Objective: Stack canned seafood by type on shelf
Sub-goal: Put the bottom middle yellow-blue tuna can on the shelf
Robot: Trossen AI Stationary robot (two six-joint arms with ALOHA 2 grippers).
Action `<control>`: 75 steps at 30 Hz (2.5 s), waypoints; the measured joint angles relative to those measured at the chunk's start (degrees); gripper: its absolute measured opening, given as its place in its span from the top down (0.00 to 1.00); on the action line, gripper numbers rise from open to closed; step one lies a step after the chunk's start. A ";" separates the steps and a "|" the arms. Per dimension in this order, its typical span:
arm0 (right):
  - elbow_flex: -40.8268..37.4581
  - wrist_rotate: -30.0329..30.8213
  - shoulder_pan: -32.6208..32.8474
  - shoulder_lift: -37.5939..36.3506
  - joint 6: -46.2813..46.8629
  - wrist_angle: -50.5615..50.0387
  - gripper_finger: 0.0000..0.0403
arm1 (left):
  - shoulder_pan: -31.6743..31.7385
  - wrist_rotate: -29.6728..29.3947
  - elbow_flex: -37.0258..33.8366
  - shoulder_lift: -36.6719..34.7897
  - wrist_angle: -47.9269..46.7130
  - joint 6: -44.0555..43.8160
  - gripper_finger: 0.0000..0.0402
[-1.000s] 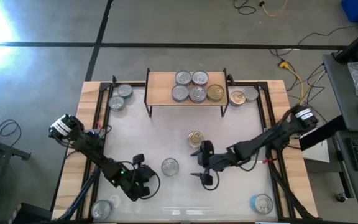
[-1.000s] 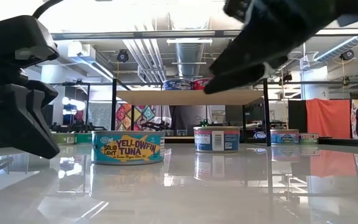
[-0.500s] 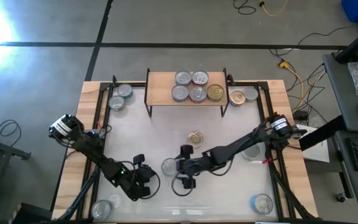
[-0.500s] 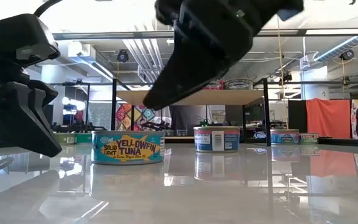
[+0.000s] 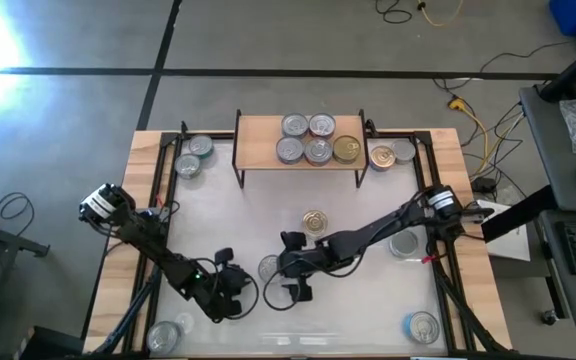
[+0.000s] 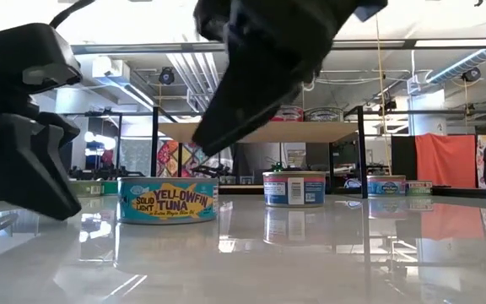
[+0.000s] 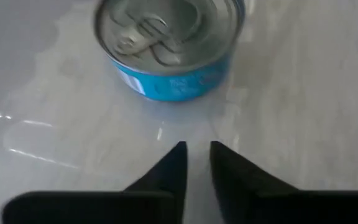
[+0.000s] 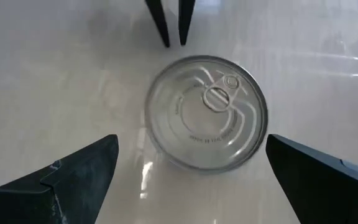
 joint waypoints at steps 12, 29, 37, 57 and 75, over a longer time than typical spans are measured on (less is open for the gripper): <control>-2.65 1.56 -0.24 -0.21 2.89 -2.92 0.01 | 1.79 1.81 0.35 1.24 5.77 -1.30 0.18; -4.30 7.65 -1.03 -0.21 1.31 -2.09 0.01 | 5.76 0.65 5.93 5.63 1.86 8.36 0.02; -4.30 9.11 -1.03 -0.17 1.33 -4.67 0.01 | 5.92 0.02 5.82 2.11 -7.00 8.13 0.02; -5.03 9.10 -2.17 -0.17 -0.50 -0.18 0.01 | 13.02 4.14 4.83 4.50 9.42 23.60 0.02; -5.38 8.66 -2.23 -0.18 -2.38 -0.22 0.01 | 12.97 4.87 4.52 9.17 21.58 27.36 0.02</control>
